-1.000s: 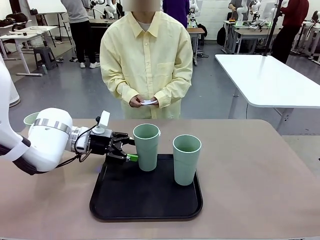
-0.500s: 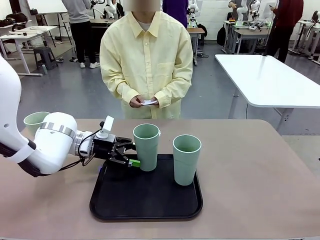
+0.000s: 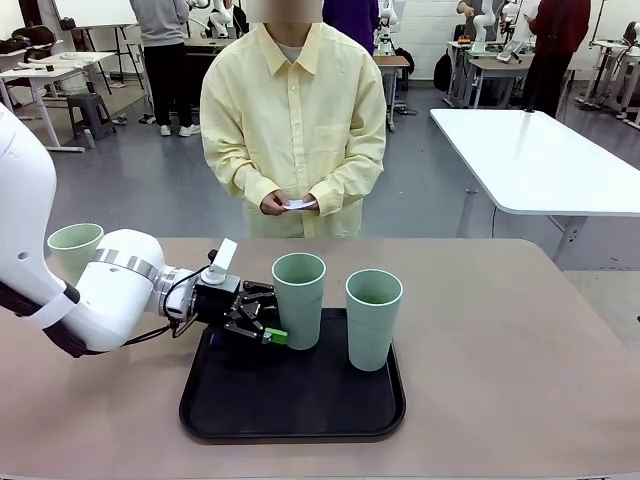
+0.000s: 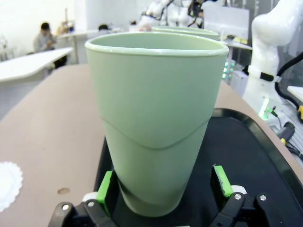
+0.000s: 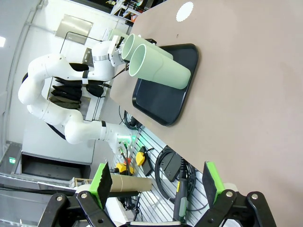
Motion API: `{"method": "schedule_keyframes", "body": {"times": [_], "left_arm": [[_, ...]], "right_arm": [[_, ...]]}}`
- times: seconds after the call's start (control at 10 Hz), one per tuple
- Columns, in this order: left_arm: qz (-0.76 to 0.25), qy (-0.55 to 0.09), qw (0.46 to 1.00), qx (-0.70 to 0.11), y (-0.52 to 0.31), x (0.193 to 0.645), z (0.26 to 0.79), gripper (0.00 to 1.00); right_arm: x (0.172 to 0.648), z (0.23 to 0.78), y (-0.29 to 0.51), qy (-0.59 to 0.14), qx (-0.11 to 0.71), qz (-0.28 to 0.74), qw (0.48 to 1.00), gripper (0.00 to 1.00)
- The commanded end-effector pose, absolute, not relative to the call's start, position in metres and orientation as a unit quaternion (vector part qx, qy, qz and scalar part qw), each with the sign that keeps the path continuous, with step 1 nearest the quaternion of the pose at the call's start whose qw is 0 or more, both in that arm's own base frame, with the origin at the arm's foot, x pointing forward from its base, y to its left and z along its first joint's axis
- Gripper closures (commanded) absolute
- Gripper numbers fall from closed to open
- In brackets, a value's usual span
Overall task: Place coasters on the table and set cups on them.
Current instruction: Take one Reusable plastic cup from the Flat Tray and place it on a coaster set by the human.
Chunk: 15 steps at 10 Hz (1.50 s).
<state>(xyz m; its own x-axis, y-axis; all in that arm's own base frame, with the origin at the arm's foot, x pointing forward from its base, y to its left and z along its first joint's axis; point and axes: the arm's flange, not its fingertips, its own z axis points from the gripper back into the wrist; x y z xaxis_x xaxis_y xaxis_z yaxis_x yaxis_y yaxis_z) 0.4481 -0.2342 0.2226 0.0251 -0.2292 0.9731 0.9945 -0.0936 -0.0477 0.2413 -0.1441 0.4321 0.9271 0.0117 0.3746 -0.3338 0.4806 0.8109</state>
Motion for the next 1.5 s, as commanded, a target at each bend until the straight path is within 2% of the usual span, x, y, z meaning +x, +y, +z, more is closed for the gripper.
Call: {"method": "schedule_keyframes", "body": {"times": [0.0, 1.4], "left_arm": [[-0.590, -0.413, 0.505, -0.475, -0.241, 0.451, 0.217, 0.00], [-0.606, -0.391, 0.459, -0.519, -0.292, 0.461, 0.198, 0.02]], "right_arm": [[0.241, 0.432, -0.144, -0.163, 0.504, 0.102, 0.842, 0.00], [0.241, 0.432, -0.144, -0.163, 0.504, 0.102, 0.842, 0.00]]}}
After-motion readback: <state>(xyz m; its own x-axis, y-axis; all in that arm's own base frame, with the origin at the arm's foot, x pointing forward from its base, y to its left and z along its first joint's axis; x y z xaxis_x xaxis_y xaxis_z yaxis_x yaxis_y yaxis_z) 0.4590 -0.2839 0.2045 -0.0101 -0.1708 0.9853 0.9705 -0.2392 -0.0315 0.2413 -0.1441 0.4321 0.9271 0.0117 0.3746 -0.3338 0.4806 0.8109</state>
